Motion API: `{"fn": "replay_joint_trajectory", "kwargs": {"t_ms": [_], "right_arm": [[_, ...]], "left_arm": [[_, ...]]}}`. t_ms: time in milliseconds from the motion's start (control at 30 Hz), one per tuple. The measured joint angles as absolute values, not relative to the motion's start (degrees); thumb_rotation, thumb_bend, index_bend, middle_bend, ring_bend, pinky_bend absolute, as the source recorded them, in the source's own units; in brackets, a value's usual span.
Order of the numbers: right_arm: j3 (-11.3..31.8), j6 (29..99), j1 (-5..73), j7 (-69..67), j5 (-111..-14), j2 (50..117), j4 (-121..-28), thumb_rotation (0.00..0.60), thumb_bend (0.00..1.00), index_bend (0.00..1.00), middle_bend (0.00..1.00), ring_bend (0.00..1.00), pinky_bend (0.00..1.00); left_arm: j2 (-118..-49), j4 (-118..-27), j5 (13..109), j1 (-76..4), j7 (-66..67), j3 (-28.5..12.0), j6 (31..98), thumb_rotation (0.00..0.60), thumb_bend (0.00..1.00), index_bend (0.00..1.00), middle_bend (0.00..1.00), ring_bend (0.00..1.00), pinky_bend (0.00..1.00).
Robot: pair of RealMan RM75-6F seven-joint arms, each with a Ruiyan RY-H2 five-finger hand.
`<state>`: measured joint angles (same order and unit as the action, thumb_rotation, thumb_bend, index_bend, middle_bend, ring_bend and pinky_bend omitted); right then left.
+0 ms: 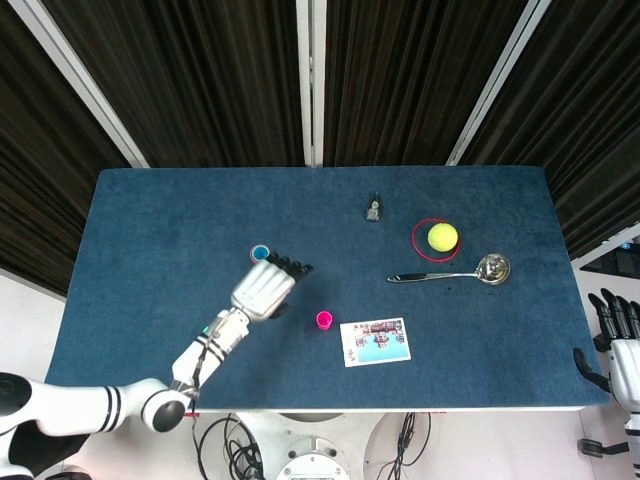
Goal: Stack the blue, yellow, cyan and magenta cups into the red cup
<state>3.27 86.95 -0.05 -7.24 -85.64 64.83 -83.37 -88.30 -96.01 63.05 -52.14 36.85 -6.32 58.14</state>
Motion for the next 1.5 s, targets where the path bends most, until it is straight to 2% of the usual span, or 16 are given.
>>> {"fn": "replay_joint_trajectory", "kwargs": {"t_ms": [100, 367, 600, 933, 1233, 1500], "right_arm": [[3.18, 86.88, -0.08, -7.2, -85.62, 64.95, -83.31, 0.6, 0.31, 0.0, 0.0, 0.0, 0.0], [3.04, 86.99, -0.2, -7.24, -85.69, 65.09, -83.22, 0.6, 0.31, 0.0, 0.0, 0.0, 0.0], [3.09, 86.4, 0.0, -7.19, -85.39, 65.09, -83.14, 0.6, 0.31, 0.0, 0.0, 0.0, 0.0], [2.96, 86.31, -0.1, -7.45, -85.23, 65.14, -82.79, 0.6, 0.31, 0.0, 0.0, 0.0, 0.0], [3.07, 85.6, -0.01, -8.71, -84.69, 64.81, -82.2, 0.6, 0.31, 0.0, 0.0, 0.0, 0.0], [3.16, 85.64, -0.2, -9.8, -84.38, 64.8, -81.46, 0.6, 0.31, 0.0, 0.0, 0.0, 0.0]], "left_arm": [[-88.69, -97.03, 65.29, -51.08, 37.85, -3.53, 58.71, 0.6, 0.25, 0.22, 0.26, 0.24, 0.29], [-93.26, -91.99, 67.18, -50.4, 35.81, -2.24, 57.44, 0.6, 0.25, 0.21, 0.26, 0.24, 0.3], [-96.72, -88.37, 72.52, -50.74, 31.5, -3.0, 57.01, 0.6, 0.25, 0.21, 0.26, 0.25, 0.3], [-99.46, -84.57, 72.65, -52.89, 29.93, -5.6, 53.46, 0.6, 0.25, 0.23, 0.26, 0.26, 0.31], [-101.51, -81.41, 71.75, -54.38, 29.03, -6.73, 50.86, 0.6, 0.25, 0.31, 0.32, 0.31, 0.35], [-103.13, -78.55, 71.27, -55.17, 28.65, -7.26, 49.62, 0.6, 0.26, 0.37, 0.39, 0.41, 0.4]]}}
